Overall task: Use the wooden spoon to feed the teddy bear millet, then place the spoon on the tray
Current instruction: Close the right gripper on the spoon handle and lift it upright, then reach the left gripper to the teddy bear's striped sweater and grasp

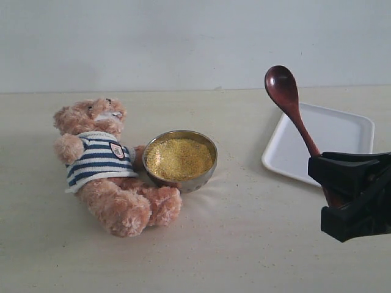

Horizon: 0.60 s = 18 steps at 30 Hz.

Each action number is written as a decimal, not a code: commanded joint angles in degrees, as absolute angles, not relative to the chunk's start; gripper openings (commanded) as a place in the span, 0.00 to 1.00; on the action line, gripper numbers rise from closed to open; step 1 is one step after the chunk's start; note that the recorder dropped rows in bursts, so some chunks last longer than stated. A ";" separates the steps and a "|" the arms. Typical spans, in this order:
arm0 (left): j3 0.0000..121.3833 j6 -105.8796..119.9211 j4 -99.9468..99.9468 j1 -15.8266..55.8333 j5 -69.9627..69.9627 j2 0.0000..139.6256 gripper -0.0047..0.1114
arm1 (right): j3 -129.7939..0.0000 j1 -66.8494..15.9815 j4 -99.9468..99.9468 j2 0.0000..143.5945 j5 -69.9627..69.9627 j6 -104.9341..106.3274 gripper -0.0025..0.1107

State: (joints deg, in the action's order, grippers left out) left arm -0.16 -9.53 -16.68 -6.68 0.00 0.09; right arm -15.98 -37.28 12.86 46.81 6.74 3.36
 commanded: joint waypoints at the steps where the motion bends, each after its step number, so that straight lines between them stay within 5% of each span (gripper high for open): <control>1: 0.00 -15.85 -20.60 -6.77 -2.85 0.00 0.08 | -15.95 -37.17 12.81 46.50 6.97 3.47 0.02; 11: 3.02 -13.70 -29.62 -6.77 -8.70 0.00 0.08 | -15.95 -37.17 12.81 46.50 6.97 4.79 0.02; 18: 15.77 23.05 -47.06 -6.77 -23.78 10.05 0.08 | -15.95 -37.17 12.81 46.50 7.34 6.50 0.02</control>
